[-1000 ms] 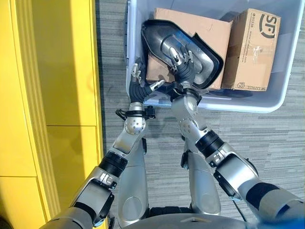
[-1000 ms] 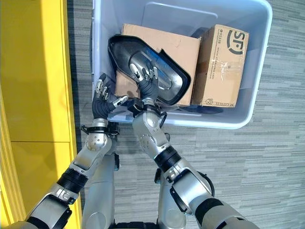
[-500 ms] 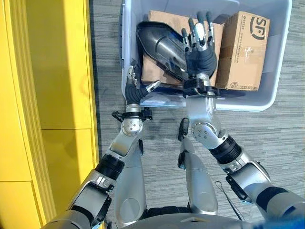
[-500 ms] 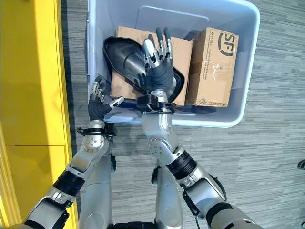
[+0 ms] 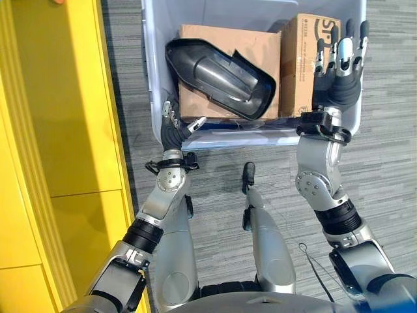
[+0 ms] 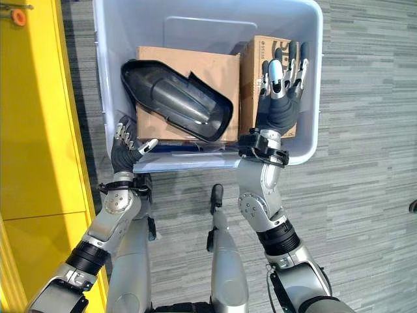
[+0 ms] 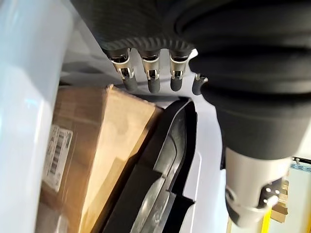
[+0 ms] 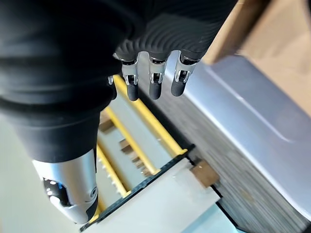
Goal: Move parts from the plastic box to the shelf.
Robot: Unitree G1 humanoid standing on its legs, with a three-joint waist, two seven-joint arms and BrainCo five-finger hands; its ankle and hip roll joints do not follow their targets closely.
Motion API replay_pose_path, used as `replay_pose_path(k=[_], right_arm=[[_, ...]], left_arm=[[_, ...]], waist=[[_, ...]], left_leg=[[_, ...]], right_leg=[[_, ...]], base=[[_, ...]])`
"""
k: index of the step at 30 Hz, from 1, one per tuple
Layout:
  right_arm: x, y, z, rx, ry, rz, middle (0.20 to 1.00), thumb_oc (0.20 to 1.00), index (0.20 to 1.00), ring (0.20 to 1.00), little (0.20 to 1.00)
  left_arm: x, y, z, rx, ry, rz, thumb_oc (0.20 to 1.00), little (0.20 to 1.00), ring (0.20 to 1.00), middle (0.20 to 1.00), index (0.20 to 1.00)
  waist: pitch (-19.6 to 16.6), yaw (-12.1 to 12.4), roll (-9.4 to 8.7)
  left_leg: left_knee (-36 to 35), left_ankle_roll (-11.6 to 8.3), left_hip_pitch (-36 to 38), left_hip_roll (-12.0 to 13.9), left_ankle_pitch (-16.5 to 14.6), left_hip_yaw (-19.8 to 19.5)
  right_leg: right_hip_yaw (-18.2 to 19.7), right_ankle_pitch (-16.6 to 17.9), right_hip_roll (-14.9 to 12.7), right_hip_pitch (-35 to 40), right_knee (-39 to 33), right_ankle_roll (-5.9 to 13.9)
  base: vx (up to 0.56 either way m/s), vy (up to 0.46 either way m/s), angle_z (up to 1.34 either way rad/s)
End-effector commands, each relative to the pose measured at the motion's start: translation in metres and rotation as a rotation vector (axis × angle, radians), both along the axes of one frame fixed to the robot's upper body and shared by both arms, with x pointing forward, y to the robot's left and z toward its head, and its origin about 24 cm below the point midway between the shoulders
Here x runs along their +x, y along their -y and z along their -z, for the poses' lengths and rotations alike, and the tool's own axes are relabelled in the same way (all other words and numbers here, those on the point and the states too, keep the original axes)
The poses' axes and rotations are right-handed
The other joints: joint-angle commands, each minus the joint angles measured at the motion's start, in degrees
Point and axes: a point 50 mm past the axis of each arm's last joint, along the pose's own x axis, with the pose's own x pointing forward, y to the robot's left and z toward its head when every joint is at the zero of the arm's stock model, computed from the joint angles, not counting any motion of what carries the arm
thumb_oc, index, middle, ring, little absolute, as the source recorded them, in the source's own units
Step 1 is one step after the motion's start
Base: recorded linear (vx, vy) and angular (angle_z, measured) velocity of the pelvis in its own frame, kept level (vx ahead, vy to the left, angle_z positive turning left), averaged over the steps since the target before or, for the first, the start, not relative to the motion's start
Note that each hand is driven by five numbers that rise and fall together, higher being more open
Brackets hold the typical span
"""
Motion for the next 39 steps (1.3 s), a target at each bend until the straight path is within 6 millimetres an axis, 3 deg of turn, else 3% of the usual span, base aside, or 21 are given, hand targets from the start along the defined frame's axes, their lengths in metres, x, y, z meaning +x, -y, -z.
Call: replay_pose_path(k=[1, 13, 15, 18, 23, 25, 29, 32, 35, 39], right_arm=[[-0.019, 0.012, -0.028, -0.06, 0.185, 0.112, 1.0, 1.0, 1.0, 1.0, 1.0], [-0.019, 0.022, -0.032, -0.538, 0.23, 0.341, 1.0, 1.0, 1.0, 1.0, 1.0], [-0.017, 0.019, -0.038, -0.734, 0.271, 0.407, 1.0, 1.0, 1.0, 1.0, 1.0], [-0.004, 0.012, -0.045, -1.095, 0.313, 0.525, 1.0, 1.0, 1.0, 1.0, 1.0], [0.01, 0.004, -0.049, -1.485, 0.393, 0.655, 1.0, 1.0, 1.0, 1.0, 1.0], [0.026, -0.003, -0.05, -1.761, 0.442, 0.749, 1.0, 1.0, 1.0, 1.0, 1.0], [0.041, -0.009, -0.055, -1.995, 0.516, 0.879, 1.0, 1.0, 1.0, 1.0, 1.0], [0.065, -0.025, -0.049, -2.334, 0.628, 0.972, 1.0, 1.0, 1.0, 1.0, 1.0], [0.081, -0.032, -0.041, -2.533, 0.68, 1.027, 1.0, 1.0, 1.0, 1.0, 1.0], [0.092, -0.041, -0.038, -2.632, 0.712, 1.07, 1.0, 1.0, 1.0, 1.0, 1.0]], left_arm=[[-0.001, 0.001, -0.034, -0.05, 0.176, 0.05, 1.0, 1.0, 1.0, 1.0, 1.0], [-0.003, 0.015, -0.045, -0.068, 0.244, 0.159, 1.0, 1.0, 1.0, 1.0, 1.0], [-0.004, 0.015, -0.044, -0.058, 0.246, 0.175, 1.0, 1.0, 1.0, 1.0, 1.0], [-0.004, 0.016, -0.038, -0.039, 0.237, 0.196, 1.0, 1.0, 1.0, 1.0, 1.0], [-0.005, 0.02, -0.035, -0.013, 0.23, 0.225, 1.0, 1.0, 1.0, 1.0, 1.0], [-0.003, 0.026, -0.032, 0.01, 0.22, 0.255, 1.0, 1.0, 1.0, 1.0, 1.0], [-0.002, 0.031, -0.032, 0.029, 0.22, 0.274, 1.0, 1.0, 1.0, 1.0, 1.0], [0.002, 0.038, -0.032, 0.045, 0.216, 0.304, 1.0, 1.0, 1.0, 1.0, 1.0], [0.003, 0.04, -0.029, 0.053, 0.204, 0.315, 1.0, 1.0, 1.0, 1.0, 1.0], [0.003, 0.044, -0.029, 0.048, 0.202, 0.328, 1.0, 1.0, 1.0, 1.0, 1.0]], waist=[[-0.1, 0.5, -1.99], [-0.1, -0.6, -2.51], [-0.1, -0.5, -2.58], [-0.1, -0.2, -2.27], [-0.1, 0.8, -1.46], [-0.1, 1.4, -0.8], [-0.1, 2.1, -0.1], [-0.1, 3.1, 1.13], [-0.1, 4.2, 2.01], [-0.1, 4.8, 2.64]], left_leg=[[1.3, -0.84, 4.3, 1.1, -4.8, 0.8], [-0.7, -1.6, 6.4, 2.9, -3.1, 1.2], [-1.1, -1.79, 7.1, 3.2, -3.0, 1.4], [-1.4, -2.02, 7.6, 3.5, -2.7, 1.3], [-1.5, -2.22, 7.7, 3.5, -2.9, 1.0], [-1.6, -2.37, 7.5, 3.4, -2.9, 0.6], [-1.6, -2.41, 6.9, 3.0, -2.8, 0.3], [-1.5, -2.37, 5.2, 2.4, -2.2, -0.6], [-1.3, -2.36, 3.8, 1.9, -2.0, -1.2], [-1.0, -2.19, 2.2, 1.3, -2.0, -1.7]], right_leg=[[0.5, -2.2, -0.1, 0.8, 6.8, -0.25], [1.0, -2.9, 1.7, -0.4, 8.9, -0.72], [1.0, -3.1, 2.0, -0.2, 9.2, -0.77], [0.8, -3.5, 2.4, -0.5, 9.9, -0.87], [0.4, -4.3, 2.5, -0.7, 10.6, -1.08], [0.1, -4.4, 2.3, -0.9, 10.8, -1.06], [-0.2, -4.5, 2.2, -1.3, 11.2, -1.05], [-0.8, -4.4, 1.9, -2.2, 11.1, -1.01], [-1.3, -4.5, 1.5, -3.1, 11.2, -0.95], [-1.6, -4.5, 1.2, -4.2, 11.4, -0.93]], base=[[0.0, -0.047, -0.17], [0.0, -0.051, -0.06], [0.03, -0.047, -0.08], [0.01, -0.048, -0.04], [0.0, -0.003, -0.01], [0.01, -0.005, 0.02], [0.0, 0.002, 0.04], [-0.03, 0.014, 0.09], [-0.01, 0.012, 0.15], [-0.01, 0.018, 0.12]])
